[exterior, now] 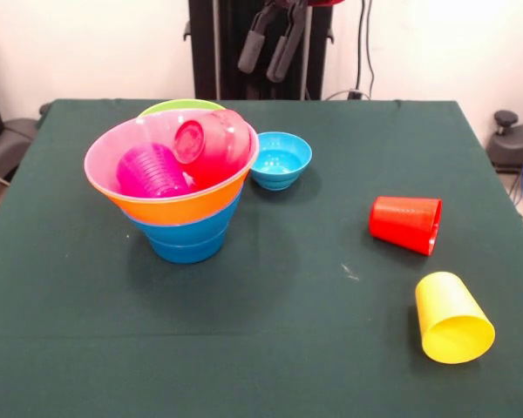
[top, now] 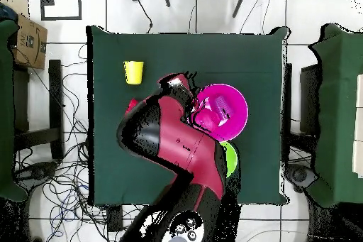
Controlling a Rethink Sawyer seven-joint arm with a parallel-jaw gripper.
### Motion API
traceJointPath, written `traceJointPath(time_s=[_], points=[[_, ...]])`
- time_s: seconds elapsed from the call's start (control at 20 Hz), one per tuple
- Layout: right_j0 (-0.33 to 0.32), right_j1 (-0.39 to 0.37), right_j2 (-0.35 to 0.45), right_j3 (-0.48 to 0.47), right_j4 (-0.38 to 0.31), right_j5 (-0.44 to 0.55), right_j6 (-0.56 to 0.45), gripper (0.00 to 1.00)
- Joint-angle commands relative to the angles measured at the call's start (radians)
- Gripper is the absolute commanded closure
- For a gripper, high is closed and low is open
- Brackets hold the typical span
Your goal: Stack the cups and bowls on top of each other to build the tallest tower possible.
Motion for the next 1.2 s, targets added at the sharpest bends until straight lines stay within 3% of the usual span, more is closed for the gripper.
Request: traceJointPath(time_s=[0.05,0.5,1.0,1.1,1.2], points=[[-0.012,0.007,-0.003,-0.11,-0.148,0.321,-0.122,0.0],[-0.058,-0.043,0.023,-0.077,-0.228,0.302,-0.113,0.0],[-0.183,-0.143,0.127,0.073,-0.306,0.237,-0.122,0.0],[-0.148,-0.126,0.08,0.064,-0.34,0.233,-0.09,0.0],[-0.12,-0.115,0.047,0.054,-0.335,0.331,-0.058,0.0]])
